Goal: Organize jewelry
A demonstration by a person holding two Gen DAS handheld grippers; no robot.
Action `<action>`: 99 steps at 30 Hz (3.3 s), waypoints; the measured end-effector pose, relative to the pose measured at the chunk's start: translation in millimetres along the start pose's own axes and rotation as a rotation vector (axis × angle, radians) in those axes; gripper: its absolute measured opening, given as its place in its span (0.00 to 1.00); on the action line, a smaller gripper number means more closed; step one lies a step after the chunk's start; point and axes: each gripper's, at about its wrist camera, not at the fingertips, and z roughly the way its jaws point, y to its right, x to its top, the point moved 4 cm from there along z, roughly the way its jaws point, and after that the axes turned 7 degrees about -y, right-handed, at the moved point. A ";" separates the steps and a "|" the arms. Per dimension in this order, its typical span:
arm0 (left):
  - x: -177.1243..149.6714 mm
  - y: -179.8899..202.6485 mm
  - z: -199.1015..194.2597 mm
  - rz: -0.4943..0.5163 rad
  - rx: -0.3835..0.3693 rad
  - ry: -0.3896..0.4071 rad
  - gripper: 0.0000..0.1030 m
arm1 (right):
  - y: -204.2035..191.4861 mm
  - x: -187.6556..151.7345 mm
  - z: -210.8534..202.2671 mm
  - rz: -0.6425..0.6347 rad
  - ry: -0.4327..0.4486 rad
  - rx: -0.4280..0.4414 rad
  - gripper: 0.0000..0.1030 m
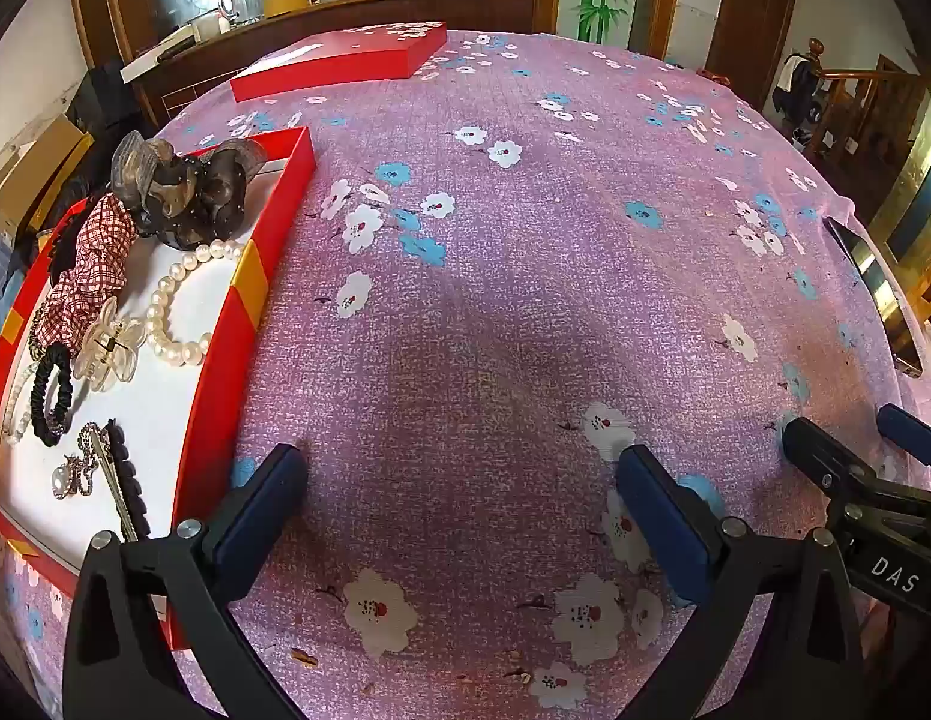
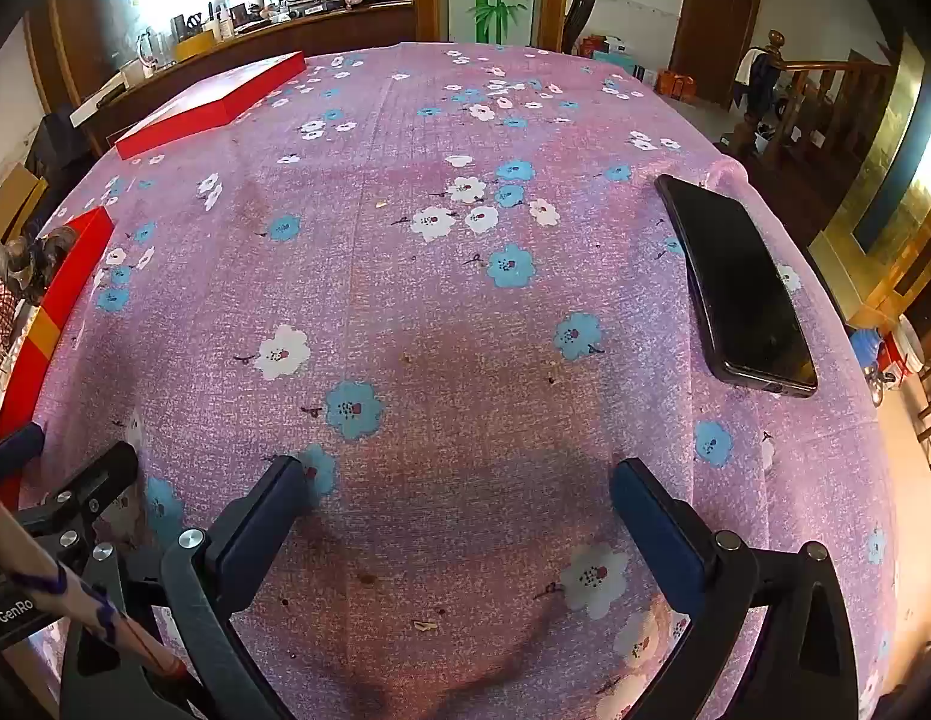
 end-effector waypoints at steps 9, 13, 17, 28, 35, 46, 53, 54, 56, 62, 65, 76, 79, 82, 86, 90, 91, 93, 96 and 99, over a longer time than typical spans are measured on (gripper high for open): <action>-3.9 3.0 -5.1 0.005 -0.003 0.002 1.00 | -0.2 0.0 0.1 -0.001 -0.001 -0.002 1.00; -4.7 3.5 -5.4 0.005 -0.004 0.002 1.00 | 0.0 -0.2 0.2 -0.001 -0.002 -0.002 1.00; -4.6 3.1 -5.0 0.004 -0.005 0.002 1.00 | -0.2 0.1 0.3 -0.001 -0.002 -0.002 1.00; -1.0 0.9 -0.3 0.004 -0.005 0.001 1.00 | -0.2 0.1 0.4 -0.001 -0.002 -0.002 1.00; -0.8 1.2 0.1 0.004 -0.005 0.001 1.00 | -0.2 -0.2 0.2 -0.001 -0.002 -0.002 1.00; 0.1 0.7 0.5 0.004 -0.005 0.001 1.00 | 0.7 -0.3 0.0 -0.001 -0.002 -0.002 1.00; 0.0 0.4 0.6 0.004 -0.006 0.001 1.00 | 1.0 -0.3 0.2 -0.001 -0.002 -0.002 1.00; -0.1 0.6 0.6 0.004 -0.006 0.001 1.00 | 1.1 -0.3 0.2 -0.001 -0.002 -0.001 1.00; 0.0 0.5 0.5 0.004 -0.006 0.001 1.00 | 1.0 -0.2 0.2 -0.001 -0.002 -0.002 1.00; -0.3 0.7 0.3 0.003 -0.006 0.001 1.00 | 0.9 -0.1 0.6 0.000 -0.002 -0.001 1.00; -0.3 0.6 0.4 0.003 -0.006 0.001 1.00 | 0.6 0.0 0.6 -0.001 -0.002 -0.002 1.00; -0.3 0.7 0.1 0.003 -0.006 0.001 1.00 | 2.3 0.8 2.7 0.028 -0.004 -0.016 1.00; -0.5 0.6 0.2 0.004 -0.006 0.002 1.00 | -0.3 3.5 2.6 0.044 -0.004 -0.020 1.00; -0.4 0.9 0.1 0.002 -0.005 0.002 1.00 | 1.1 2.8 2.0 0.052 0.002 -0.009 1.00; -5.4 1.0 -4.8 0.038 -0.038 -0.025 1.00 | 8.2 -0.7 -11.4 0.093 0.064 0.098 1.00; -21.8 -2.9 -43.6 0.078 -0.039 0.161 1.00 | 19.5 -8.6 -44.9 0.138 0.229 0.121 1.00; -28.6 -3.0 -56.1 0.092 -0.024 0.226 1.00 | 22.2 -12.1 -52.7 0.147 0.273 0.123 1.00; -41.0 -1.9 -72.9 0.109 0.020 0.322 1.00 | 24.2 -19.9 -67.6 0.154 0.355 0.126 1.00; -44.4 4.4 -82.1 0.140 0.036 0.383 1.00 | 18.3 -24.4 -77.7 0.137 0.400 0.117 1.00; -45.8 5.6 -84.8 0.142 0.040 0.404 1.00 | 16.0 -28.6 -83.8 0.125 0.429 0.101 1.00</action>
